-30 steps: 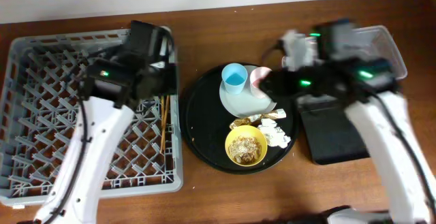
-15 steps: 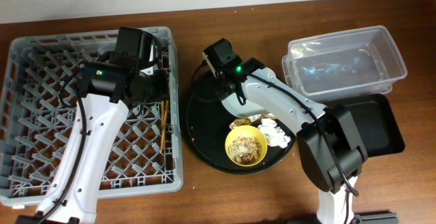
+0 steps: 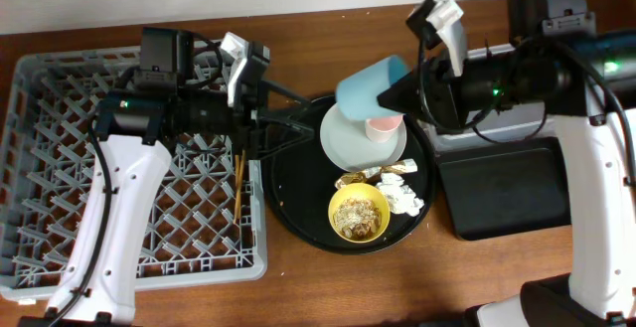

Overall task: Sort waste into correct bins and load items into the dishwasher rack
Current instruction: 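Grasp the blue cup with the right gripper and lift it off the plate, then hand the blue cup from the right gripper to the left gripper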

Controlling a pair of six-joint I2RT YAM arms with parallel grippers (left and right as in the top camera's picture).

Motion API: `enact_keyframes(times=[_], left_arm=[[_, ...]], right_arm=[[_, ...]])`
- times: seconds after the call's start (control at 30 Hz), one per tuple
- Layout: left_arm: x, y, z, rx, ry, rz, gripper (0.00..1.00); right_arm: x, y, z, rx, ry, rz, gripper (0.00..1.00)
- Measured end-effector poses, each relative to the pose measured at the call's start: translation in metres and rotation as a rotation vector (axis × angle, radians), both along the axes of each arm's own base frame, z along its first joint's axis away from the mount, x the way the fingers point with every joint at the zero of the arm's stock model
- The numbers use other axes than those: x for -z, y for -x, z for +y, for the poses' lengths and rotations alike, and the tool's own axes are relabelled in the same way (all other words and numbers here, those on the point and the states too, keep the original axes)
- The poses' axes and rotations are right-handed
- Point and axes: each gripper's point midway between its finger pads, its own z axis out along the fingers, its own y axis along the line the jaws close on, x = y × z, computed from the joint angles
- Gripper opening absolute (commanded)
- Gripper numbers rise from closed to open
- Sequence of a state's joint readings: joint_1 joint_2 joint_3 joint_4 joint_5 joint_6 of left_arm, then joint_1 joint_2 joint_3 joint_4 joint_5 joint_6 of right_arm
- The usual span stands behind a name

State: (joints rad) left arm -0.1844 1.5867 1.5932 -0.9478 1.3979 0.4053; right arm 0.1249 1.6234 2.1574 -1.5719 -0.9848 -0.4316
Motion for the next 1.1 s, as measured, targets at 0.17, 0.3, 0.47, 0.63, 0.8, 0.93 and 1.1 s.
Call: enact_keyframes(times=[0.17, 0.3, 0.47, 0.63, 0.8, 0.93, 1.1], left_arm=[[-0.015, 0.009, -0.001, 0.062, 0.086, -0.032, 0.72], [-0.024, 0.015, 0.0, 0.1, 0.136, -0.026, 0.68], [-0.022, 0.017, -0.003, 0.108, 0.131, -0.032, 0.34], [-0.022, 0.017, -0.003, 0.109, 0.133, -0.032, 0.15], [0.009, -0.043, 0.06, -0.228, -0.051, 0.029, 0.15], [0.091, -0.121, 0.168, -0.937, -0.562, 0.26, 0.15], [0.146, -0.151, 0.223, -1.266, -0.723, 0.449, 0.15]], right_arm=[[-0.012, 0.032, 0.043, -0.213, -0.063, -0.08, 0.04], [-0.013, 0.033, 0.056, -0.26, -0.068, -0.125, 0.04], [-0.009, 0.027, 0.062, -0.279, -0.084, -0.11, 0.22], [-0.005, 0.023, 0.063, -0.276, -0.083, -0.095, 0.57], [0.0, -0.012, 0.006, -0.074, -0.066, -0.039, 0.58], [0.012, -0.022, -0.016, 0.013, 0.004, -0.014, 0.61], [0.023, -0.022, -0.022, 0.042, 0.067, 0.01, 0.62]])
